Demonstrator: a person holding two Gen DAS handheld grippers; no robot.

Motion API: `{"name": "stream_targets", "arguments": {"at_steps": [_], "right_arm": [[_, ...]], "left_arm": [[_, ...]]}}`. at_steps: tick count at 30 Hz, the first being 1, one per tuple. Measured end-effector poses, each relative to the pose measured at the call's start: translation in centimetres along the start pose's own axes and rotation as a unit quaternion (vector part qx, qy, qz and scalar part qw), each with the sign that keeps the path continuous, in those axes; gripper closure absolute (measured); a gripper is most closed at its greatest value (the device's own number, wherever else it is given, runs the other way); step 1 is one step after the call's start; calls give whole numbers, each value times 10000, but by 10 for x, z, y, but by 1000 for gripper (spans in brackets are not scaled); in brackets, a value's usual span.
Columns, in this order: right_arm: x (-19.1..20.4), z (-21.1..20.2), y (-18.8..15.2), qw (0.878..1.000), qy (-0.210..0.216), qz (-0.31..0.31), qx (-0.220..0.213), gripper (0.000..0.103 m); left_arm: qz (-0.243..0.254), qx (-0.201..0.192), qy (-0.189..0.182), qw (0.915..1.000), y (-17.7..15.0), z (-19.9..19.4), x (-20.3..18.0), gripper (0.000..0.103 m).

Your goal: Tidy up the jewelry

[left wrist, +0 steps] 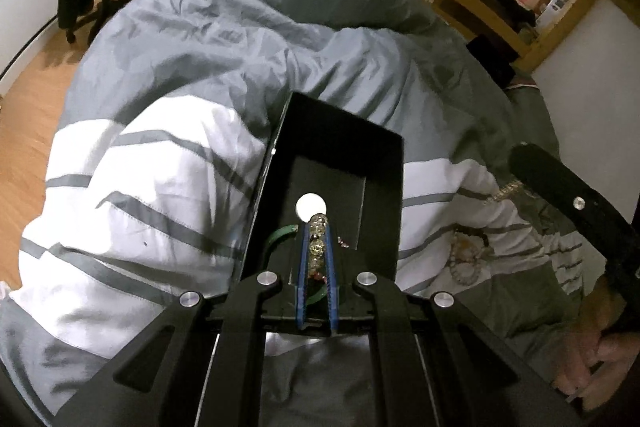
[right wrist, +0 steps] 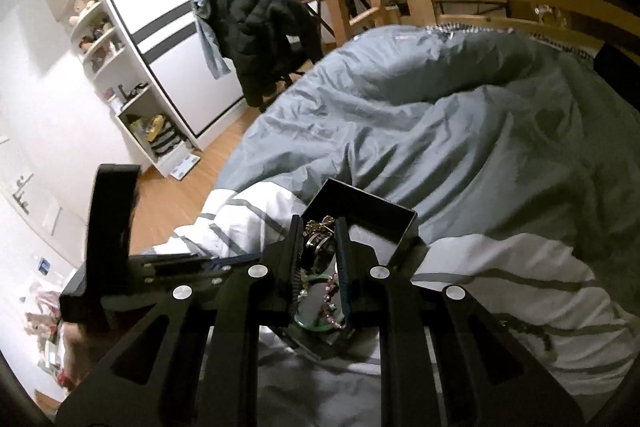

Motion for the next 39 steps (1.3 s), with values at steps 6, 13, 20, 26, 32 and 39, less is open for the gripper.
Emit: {"name": "stream_targets", "arguments": {"at_steps": [6, 13, 20, 26, 32, 39], "right_arm": [[8, 31, -10, 9991, -56, -70, 412, 86], [-1, 43, -17, 9980, -92, 51, 618, 75], [-25, 23, -22, 9988, -198, 364, 247, 32], [-95, -21, -46, 9895, -1143, 878, -82, 12], [-155, -70, -82, 9793, -1727, 1043, -160, 12], [-186, -71, -114, 9795, -1735, 1026, 13, 26]], "left_arm": [[-136, 35, -1, 9999, 1, 2, 7, 95], [-364, -62, 21, 9993, 3, -2, 16, 70], [-372, -670, 26, 9971, 6, -25, 13, 29], [-162, -1079, -140, 9939, 5, -37, -4, 15], [306, -1284, -386, 9905, -1, -33, -55, 13], [1135, -1040, -442, 9871, -24, 3, -124, 13]]}}
Point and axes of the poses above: each gripper's, at about its wrist camera, not at the fingertips, and z roughly the way its jaws point, x to its left, y to its top, the point moved 2 cm from there along z, roughly the way its jaws point, and after that the axes turned 8 degrees about x, right-handed, at the moved point
